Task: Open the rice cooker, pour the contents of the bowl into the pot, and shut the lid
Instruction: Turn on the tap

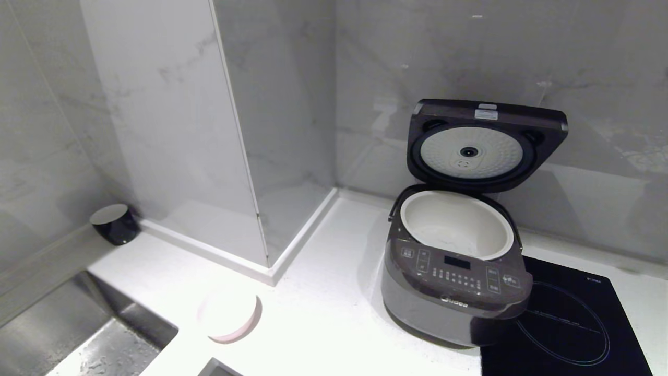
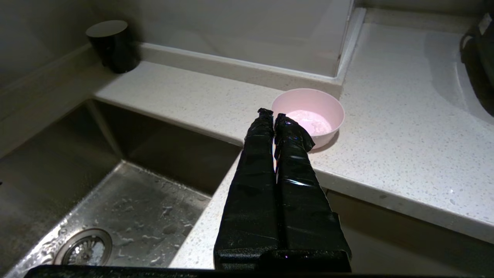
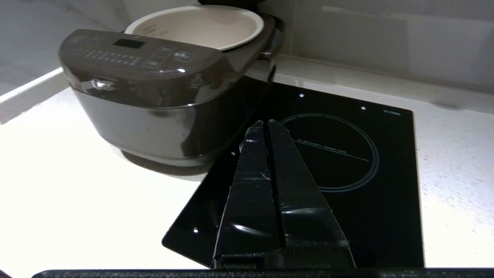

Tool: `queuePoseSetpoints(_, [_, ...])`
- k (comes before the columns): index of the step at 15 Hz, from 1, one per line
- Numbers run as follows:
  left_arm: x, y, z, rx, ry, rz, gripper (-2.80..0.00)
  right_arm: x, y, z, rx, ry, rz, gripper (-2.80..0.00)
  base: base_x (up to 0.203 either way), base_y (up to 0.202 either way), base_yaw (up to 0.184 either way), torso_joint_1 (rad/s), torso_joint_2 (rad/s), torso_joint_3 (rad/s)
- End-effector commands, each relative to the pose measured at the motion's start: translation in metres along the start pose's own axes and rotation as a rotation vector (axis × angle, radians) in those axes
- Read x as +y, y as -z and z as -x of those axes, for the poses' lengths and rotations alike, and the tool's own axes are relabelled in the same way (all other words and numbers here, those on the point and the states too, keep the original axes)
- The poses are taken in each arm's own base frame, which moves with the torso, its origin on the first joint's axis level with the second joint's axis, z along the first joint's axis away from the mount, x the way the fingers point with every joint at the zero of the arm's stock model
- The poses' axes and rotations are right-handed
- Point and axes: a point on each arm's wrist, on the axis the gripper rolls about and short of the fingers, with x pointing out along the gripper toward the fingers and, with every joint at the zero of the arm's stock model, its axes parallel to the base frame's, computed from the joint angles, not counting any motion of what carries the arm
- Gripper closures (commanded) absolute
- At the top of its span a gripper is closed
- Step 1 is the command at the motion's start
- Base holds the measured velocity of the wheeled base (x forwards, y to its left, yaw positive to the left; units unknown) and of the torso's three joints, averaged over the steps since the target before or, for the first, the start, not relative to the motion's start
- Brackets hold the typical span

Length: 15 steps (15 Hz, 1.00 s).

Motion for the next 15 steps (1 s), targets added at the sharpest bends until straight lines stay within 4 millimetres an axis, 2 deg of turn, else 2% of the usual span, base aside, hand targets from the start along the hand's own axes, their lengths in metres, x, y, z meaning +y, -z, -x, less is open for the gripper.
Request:
queuePoseSetpoints(1, [0.0, 0.0, 0.0, 0.001, 0.002, -0.001, 0.0, 0.0, 0.0, 0.0, 0.0, 0.0, 0.0, 0.0, 0.0, 0.0, 0.0, 0.018, -0.03, -0.017])
queuePoseSetpoints(9, [0.0, -0.003, 0.001, 0.01, -0.005, 0.003, 0.0, 0.0, 0.0, 0.0, 0.0, 0.0, 0.0, 0.0, 0.0, 0.0, 0.0, 0.0, 0.0, 0.0])
queuePoseSetpoints(12, [0.003, -0.039, -0.008, 0.122, 0.002, 0.032, 0.0, 0.0, 0.0, 0.0, 0.0, 0.0, 0.0, 0.0, 0.0, 0.0, 0.0, 0.0, 0.0, 0.0])
queuePoseSetpoints(14, [0.006, -0.07, -0.031, 0.256, 0.014, 0.048, 0.0, 0.0, 0.0, 0.0, 0.0, 0.0, 0.0, 0.0, 0.0, 0.0, 0.0, 0.0, 0.0, 0.0])
queuePoseSetpoints(15, [0.007, -0.085, -0.049, 0.329, 0.027, 0.055, 0.0, 0.0, 0.0, 0.0, 0.0, 0.0, 0.0, 0.0, 0.0, 0.0, 0.0, 0.0, 0.0, 0.0])
